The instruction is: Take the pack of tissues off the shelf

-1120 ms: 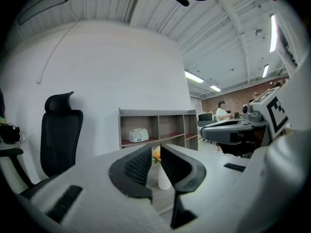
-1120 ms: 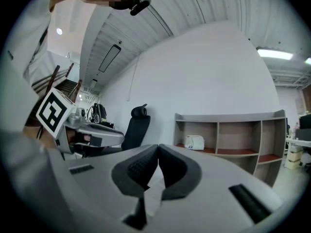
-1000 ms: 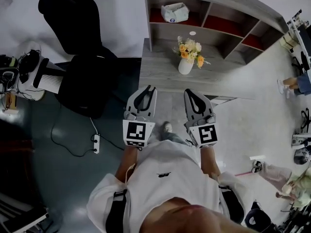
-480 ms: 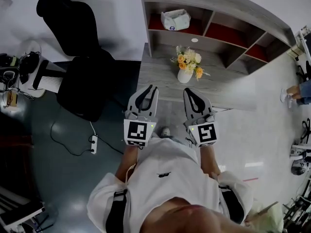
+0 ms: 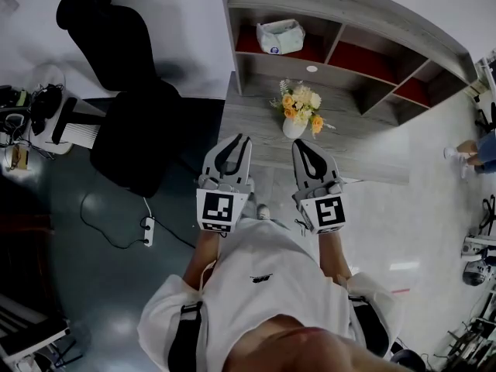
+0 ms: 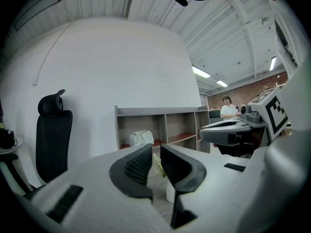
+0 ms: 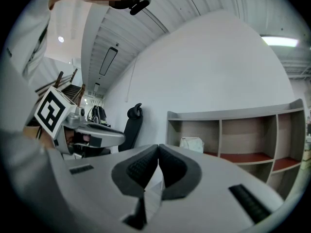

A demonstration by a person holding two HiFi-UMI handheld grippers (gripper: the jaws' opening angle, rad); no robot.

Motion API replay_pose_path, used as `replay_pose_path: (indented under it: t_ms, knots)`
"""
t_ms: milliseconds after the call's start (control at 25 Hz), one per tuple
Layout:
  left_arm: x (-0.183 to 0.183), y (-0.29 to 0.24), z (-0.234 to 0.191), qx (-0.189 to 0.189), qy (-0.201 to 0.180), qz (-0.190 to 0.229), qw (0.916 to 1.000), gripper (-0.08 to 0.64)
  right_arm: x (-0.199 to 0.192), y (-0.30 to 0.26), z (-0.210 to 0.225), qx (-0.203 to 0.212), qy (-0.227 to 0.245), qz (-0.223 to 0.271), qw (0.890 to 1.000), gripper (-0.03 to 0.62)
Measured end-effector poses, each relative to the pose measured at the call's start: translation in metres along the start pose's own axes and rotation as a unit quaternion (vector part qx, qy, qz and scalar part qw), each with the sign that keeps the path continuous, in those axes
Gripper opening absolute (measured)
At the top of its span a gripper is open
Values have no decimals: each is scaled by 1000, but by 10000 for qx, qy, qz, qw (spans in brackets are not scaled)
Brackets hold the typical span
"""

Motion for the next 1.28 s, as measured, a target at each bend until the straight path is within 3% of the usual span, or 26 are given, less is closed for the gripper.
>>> replay_pose_path:
  t_ms: [240,440,920,1280]
  knots:
    - [-1,-16,-13,-14,-6,41,10000,55,4,-18,7,-24,59,-12,10000,26]
    - [2,-36,-27,-13,216,79,9997,55,-2,-39,19,-77,139,-98,9998,26]
    - [-15,-97,-70,-228,136,-66,9996,55,-8,-101,42,-149,109,-259,9995,26]
    - [-19,-129,-92,-305,197,-97,9993,55,-16,-130,56,-247,105,-678,9973,26]
Point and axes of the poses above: the fingertips, and each gripper's own axes: y backward along the fingers, z to its right, x out of its top, the point moved 10 cm from there along y, backward along the fingers, and after that the axes turned 4 degrees about -x, right-handed, at the moved point
